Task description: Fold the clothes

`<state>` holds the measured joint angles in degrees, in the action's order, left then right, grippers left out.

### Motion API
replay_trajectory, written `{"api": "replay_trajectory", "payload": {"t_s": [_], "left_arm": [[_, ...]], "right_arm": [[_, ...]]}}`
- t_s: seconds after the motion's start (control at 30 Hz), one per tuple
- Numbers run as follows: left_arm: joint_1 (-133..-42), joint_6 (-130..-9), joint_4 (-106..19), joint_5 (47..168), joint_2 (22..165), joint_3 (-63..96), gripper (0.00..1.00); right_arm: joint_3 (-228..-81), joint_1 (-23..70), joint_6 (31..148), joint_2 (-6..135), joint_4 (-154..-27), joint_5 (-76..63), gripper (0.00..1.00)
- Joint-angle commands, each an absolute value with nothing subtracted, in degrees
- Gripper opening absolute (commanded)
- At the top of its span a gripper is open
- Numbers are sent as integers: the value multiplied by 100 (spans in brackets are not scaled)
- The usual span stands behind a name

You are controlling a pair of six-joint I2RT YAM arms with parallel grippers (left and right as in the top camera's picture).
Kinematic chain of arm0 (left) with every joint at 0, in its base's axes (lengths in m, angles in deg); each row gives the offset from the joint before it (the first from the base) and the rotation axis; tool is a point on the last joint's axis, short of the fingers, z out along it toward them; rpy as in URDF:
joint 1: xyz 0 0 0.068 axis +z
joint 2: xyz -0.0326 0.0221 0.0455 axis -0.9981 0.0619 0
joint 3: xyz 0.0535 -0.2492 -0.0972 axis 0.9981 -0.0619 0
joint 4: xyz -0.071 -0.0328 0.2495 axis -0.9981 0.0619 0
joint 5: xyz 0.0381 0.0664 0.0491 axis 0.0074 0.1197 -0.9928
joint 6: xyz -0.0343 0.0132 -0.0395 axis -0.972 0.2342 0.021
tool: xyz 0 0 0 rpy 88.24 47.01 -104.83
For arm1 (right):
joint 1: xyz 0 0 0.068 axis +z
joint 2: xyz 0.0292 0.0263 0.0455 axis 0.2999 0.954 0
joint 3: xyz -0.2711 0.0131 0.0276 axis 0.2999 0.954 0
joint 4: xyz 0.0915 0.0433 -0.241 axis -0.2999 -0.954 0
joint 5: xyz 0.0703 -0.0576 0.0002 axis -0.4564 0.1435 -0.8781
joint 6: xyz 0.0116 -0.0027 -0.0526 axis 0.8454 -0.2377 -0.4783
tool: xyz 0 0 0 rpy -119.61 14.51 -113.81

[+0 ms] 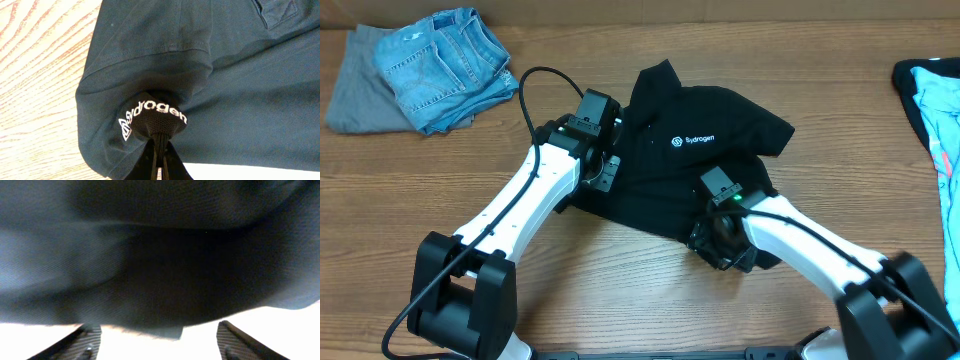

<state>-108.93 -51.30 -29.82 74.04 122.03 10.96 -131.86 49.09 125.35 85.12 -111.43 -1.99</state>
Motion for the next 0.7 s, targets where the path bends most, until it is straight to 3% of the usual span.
{"api": "replay_trajectory", "payload": {"t_s": [0.0,0.67], "left_arm": [[-10897,-5213,-3006,7358,12223,1209,4],[-10897,-5213,-2984,7358,12221,1207,4]], "right_arm": [[-13173,4887,12531,8108,-11189,-125,80],[-12366,4887,12701,8322,-10310,0,77]]}}
